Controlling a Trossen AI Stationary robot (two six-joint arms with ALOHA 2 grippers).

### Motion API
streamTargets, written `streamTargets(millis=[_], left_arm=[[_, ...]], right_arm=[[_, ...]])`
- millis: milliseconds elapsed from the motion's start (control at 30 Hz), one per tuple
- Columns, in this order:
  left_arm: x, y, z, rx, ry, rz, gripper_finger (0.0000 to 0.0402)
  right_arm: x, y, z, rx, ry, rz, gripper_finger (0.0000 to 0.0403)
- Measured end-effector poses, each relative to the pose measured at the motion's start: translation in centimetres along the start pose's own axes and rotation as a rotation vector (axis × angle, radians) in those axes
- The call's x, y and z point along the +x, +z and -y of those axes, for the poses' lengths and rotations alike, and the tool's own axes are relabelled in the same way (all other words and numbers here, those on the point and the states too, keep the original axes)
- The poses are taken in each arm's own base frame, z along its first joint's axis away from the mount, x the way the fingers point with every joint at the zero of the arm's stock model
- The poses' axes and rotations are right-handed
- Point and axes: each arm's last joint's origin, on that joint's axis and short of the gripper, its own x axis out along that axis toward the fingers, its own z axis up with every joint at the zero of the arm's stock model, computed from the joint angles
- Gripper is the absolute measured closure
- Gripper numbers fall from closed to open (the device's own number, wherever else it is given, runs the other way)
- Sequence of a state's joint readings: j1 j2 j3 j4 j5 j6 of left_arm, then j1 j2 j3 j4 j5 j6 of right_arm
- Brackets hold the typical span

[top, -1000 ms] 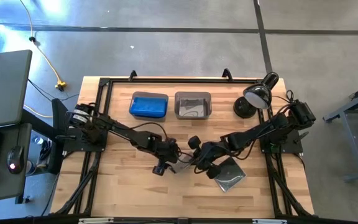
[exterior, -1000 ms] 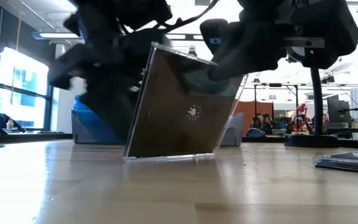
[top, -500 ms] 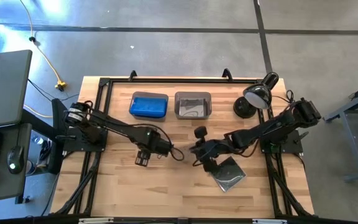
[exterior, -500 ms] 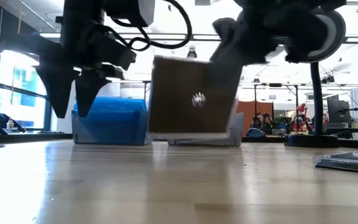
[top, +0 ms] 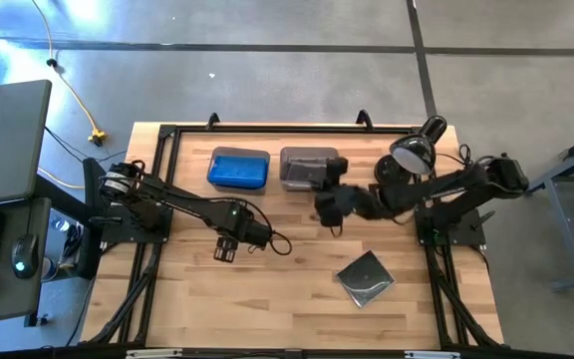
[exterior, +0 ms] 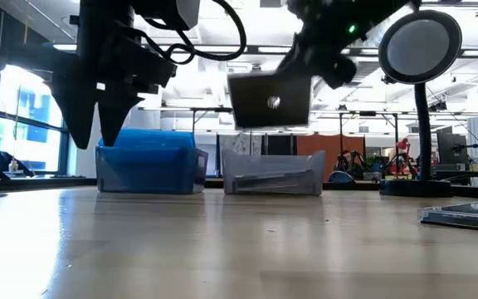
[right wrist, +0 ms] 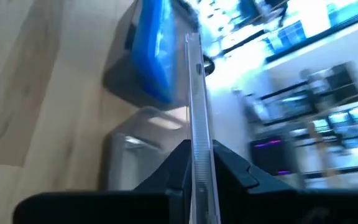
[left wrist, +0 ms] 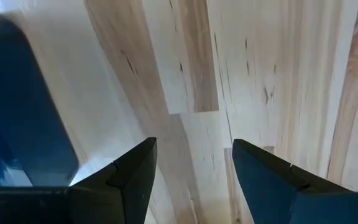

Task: Pick & place jewel cases by type
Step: Put the top black CD case into the right black bin

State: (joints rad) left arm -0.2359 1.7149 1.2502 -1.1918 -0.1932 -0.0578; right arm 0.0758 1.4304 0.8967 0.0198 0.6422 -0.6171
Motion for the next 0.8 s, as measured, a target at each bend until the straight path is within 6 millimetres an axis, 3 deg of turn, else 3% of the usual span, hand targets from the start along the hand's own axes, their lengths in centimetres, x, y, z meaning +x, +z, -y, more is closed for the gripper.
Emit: streamTargets(millis=[167,433,800], left_arm=[[0.0,0.1,0.0,-0.003,-0.001,0.012,0.0196],[0.0,0.1,0.0,-0.003,0.000,0.014,0.0196],[0.0,0.2,0.0,-0.009,-0.001,0.024,0.0196]], right_arm=[[2.6,-2.2,1.0,0.047,0.073,-0.066,0.0354],[4.8,-4.4,1.7,0.109,0.219,-0.075,0.0362],[5.3,-4.8,1.9,0.108,0.191,-0.105,0.0253]])
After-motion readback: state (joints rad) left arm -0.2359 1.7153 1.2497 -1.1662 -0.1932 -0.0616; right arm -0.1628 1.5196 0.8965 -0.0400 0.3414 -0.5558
